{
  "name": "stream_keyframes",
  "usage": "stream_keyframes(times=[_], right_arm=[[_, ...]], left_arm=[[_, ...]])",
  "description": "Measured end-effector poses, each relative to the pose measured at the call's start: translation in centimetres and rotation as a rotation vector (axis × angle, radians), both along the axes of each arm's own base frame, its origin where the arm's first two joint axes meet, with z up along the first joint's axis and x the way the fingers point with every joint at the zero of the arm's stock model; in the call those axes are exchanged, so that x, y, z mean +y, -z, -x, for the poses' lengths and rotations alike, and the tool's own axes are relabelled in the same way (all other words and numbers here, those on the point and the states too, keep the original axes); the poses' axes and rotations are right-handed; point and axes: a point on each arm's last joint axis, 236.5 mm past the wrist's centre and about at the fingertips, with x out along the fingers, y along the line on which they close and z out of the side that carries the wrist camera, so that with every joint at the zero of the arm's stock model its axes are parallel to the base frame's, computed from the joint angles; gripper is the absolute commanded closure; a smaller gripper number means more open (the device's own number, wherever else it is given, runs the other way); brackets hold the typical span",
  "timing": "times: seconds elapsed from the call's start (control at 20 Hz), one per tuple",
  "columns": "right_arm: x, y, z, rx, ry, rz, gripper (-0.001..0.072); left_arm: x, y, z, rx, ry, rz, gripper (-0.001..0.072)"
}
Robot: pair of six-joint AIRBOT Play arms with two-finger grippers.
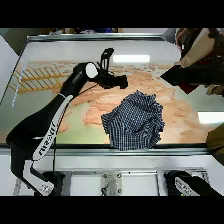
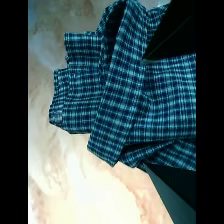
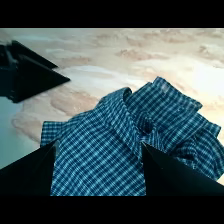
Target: Fold the clothes and pants, and hang the long-sleeved shirts on hangers.
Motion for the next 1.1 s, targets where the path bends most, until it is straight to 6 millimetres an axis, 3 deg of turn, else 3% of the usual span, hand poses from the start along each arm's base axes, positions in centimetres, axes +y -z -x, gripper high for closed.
stream_keyframes(times=[0.15,0.35,0.5,0.65,0.8,0.85,0.9,1.05,1.1], right_arm=[[0.5,5.5,-2.3,0.126,-0.041,0.015,0.0164],[3.5,12.4,-5.4,0.254,-0.143,0.04,0.0164],[5.7,16.4,-7.1,0.309,-0.222,0.11,0.0165],[7.4,19.6,-7.6,0.366,-0.29,0.162,0.0253],[8.5,21.0,-7.3,0.404,-0.33,0.177,0.0255],[8.8,21.2,-7.1,0.414,-0.342,0.175,0.032],[9.1,21.4,-6.8,0.425,-0.352,0.173,0.0483],[9.4,21.6,-6.1,0.455,-0.376,0.17,0.069],[9.5,21.6,-5.8,0.465,-0.384,0.17,0.0691]], left_arm=[[4.7,-1.5,-1.8,0.034,-0.037,-0.02,0.0028],[10.5,-3.4,-3.1,0.071,-0.088,-0.039,0.0028],[14.0,-4.6,-2.9,0.079,-0.132,-0.048,0.0028],[17.6,-4.7,-2.0,0.081,-0.188,-0.104,0.0027],[20.5,-4.5,-0.6,0.084,-0.235,-0.158,0.0028],[21.5,-4.3,-0.2,0.082,-0.254,-0.17,0.0027],[22.4,-4.2,0.3,0.08,-0.272,-0.183,0.0027],[24.6,-3.7,1.6,0.083,-0.319,-0.198,0.0028],[25.3,-3.6,2.0,0.084,-0.335,-0.202,0.0028]])
